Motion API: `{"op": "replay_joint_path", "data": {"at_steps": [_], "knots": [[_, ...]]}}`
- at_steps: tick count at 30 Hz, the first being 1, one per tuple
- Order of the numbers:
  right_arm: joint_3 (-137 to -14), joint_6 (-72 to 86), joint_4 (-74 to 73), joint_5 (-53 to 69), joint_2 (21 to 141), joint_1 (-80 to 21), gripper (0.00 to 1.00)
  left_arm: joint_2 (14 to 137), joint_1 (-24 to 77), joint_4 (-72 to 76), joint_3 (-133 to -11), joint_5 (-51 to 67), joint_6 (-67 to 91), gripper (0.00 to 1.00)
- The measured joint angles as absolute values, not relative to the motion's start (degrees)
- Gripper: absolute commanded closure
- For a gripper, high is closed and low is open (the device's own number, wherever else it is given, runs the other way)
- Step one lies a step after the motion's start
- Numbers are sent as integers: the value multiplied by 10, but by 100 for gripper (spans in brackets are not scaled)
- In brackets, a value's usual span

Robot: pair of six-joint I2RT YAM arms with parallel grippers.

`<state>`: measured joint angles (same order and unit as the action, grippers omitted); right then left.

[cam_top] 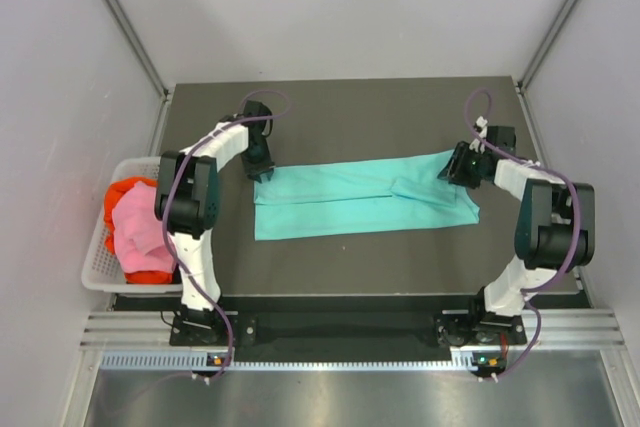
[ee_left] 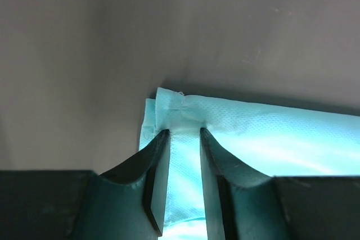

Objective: Fold and stack the t-shirts
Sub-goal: Fold the tshirt

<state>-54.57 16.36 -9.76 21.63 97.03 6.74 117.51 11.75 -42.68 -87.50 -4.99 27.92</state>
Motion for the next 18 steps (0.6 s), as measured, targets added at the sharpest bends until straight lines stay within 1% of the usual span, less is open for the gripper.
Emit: {"op": "replay_joint_path", "data": {"at_steps": [3,9,12,18], "knots": [[-553,150,-127,193,970,67,58,1171,117,-427,-875,-27,277,65],[-556,135,-161,153,955,67,57,1127,119,-405,-869,72,279,64],[-557,130,-162,145,952,67,57,1089,123,-388,-863,121,283,64],[-557,121,-159,144,954,67,58,1069,127,-371,-842,170,283,64]]}}
